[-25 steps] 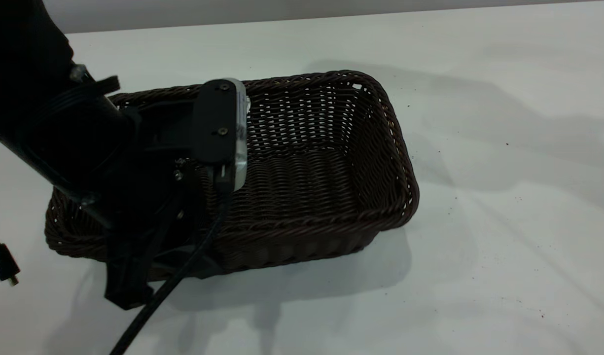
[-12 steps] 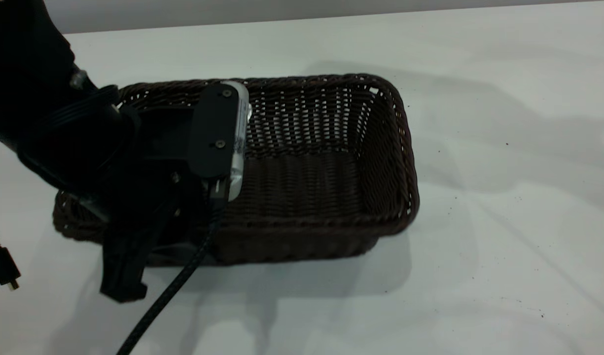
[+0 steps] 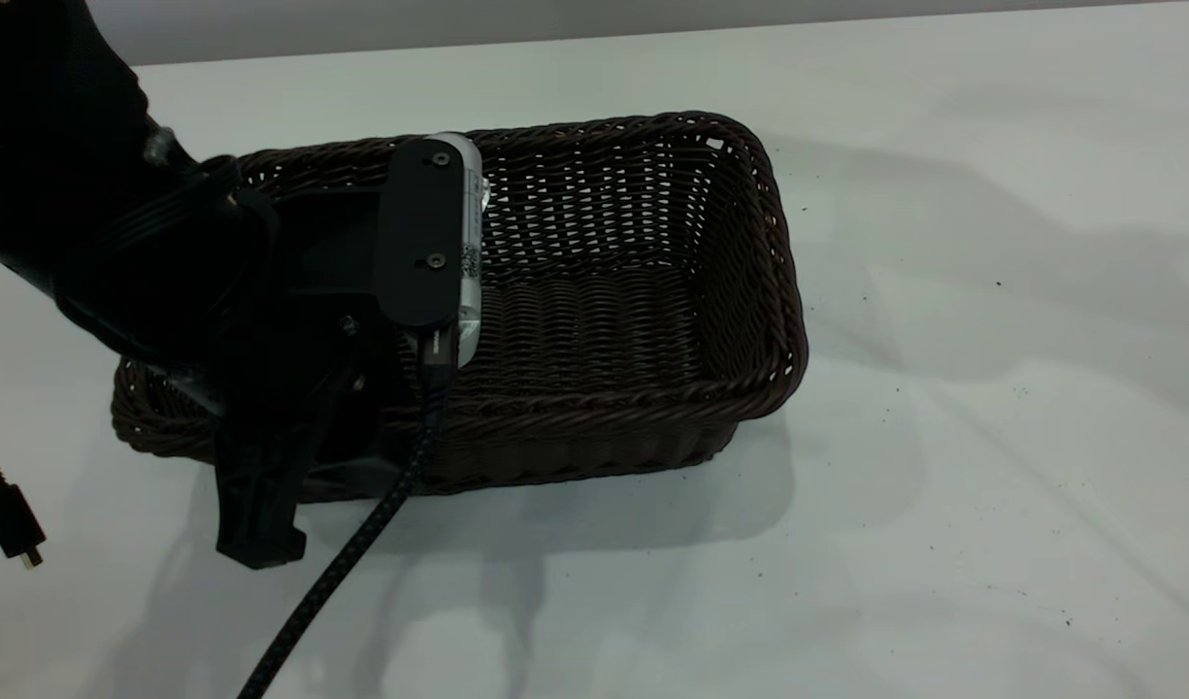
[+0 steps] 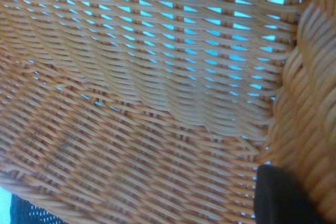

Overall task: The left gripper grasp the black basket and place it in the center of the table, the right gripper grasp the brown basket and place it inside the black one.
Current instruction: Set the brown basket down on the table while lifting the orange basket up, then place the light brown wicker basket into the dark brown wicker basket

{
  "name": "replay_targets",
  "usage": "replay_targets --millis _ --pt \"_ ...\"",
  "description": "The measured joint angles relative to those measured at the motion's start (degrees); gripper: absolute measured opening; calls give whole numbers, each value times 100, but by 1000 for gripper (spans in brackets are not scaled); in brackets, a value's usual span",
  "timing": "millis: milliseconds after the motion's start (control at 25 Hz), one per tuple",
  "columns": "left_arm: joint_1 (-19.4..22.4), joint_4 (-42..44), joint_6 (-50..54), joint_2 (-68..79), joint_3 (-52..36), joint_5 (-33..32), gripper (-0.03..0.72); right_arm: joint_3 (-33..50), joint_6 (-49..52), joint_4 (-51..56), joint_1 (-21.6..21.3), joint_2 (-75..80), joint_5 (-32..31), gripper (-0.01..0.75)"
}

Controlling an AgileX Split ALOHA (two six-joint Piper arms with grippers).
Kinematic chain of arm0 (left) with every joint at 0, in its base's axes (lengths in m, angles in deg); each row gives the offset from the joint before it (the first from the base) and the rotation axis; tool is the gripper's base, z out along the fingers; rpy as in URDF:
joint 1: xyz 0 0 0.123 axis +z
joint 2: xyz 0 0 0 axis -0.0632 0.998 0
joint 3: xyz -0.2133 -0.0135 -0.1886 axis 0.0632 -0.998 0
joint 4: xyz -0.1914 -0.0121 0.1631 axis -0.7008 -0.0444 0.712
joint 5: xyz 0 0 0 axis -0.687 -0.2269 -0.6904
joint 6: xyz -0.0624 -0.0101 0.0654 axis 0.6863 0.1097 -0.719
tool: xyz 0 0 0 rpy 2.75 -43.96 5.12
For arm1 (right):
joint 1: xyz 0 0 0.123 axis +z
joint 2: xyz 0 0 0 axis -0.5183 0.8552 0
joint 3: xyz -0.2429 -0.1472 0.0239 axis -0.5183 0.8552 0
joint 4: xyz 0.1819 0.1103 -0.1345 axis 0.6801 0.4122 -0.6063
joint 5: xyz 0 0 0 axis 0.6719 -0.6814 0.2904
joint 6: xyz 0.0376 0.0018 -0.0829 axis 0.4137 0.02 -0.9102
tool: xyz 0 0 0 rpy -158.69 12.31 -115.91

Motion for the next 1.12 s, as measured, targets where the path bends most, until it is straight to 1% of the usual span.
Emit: replay_targets --millis 240,360,480,680,840,960,1120 --pt "0 0 17 -86 0 -19 445 0 -9 3 0 0 -165 99" --pt "0 0 28 -296 0 -21 507 0 -15 3 0 0 -172 99" --pt "0 -110 157 -633 0 -260 523 0 -15 3 0 0 -161 99" --pt "0 -409 159 -1467 0 -783 524 0 -15 3 0 0 -161 99" --pt "-33 -935 56 -2266 0 -846 525 0 -108 -16 0 0 -202 99" --pt "-185 -1311 -135 -2972 0 -848 525 0 -122 -35 13 9 -317 99" --pt "-488 -1744 -178 -3821 0 -499 525 -6 -190 161 11 81 -596 99"
